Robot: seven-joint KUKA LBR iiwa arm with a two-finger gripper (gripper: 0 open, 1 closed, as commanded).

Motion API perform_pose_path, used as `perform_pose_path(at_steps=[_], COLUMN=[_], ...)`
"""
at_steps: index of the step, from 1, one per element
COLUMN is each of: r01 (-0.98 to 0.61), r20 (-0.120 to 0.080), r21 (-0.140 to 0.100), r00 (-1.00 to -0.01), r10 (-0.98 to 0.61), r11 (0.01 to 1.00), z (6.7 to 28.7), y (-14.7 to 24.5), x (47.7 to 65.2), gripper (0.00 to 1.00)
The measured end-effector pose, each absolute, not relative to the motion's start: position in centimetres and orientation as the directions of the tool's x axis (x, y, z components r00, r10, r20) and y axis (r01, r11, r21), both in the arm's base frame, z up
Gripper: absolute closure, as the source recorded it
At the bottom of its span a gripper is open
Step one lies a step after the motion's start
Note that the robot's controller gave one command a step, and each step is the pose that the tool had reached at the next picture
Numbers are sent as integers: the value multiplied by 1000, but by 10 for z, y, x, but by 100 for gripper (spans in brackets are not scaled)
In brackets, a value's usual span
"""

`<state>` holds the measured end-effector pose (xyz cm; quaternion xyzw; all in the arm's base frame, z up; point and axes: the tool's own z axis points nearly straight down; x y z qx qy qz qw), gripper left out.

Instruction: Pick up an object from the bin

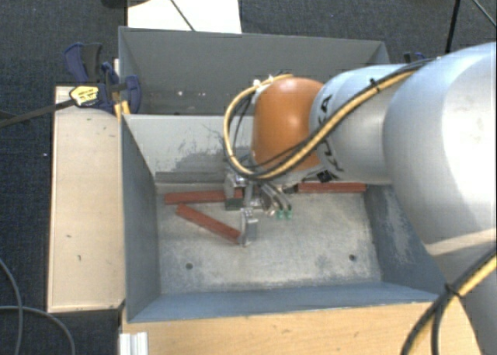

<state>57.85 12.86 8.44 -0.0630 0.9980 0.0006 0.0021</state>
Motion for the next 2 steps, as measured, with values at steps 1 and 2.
perform_pose_path(at_steps=[1,2], r01=[-177,-80], r20=[-1,-5], r21=[2,2], r00=[-984,-997], r10=[-177,-80], r11=[984,997], z=[65,70], y=[143,140], x=[580,577], gripper=[0,0])
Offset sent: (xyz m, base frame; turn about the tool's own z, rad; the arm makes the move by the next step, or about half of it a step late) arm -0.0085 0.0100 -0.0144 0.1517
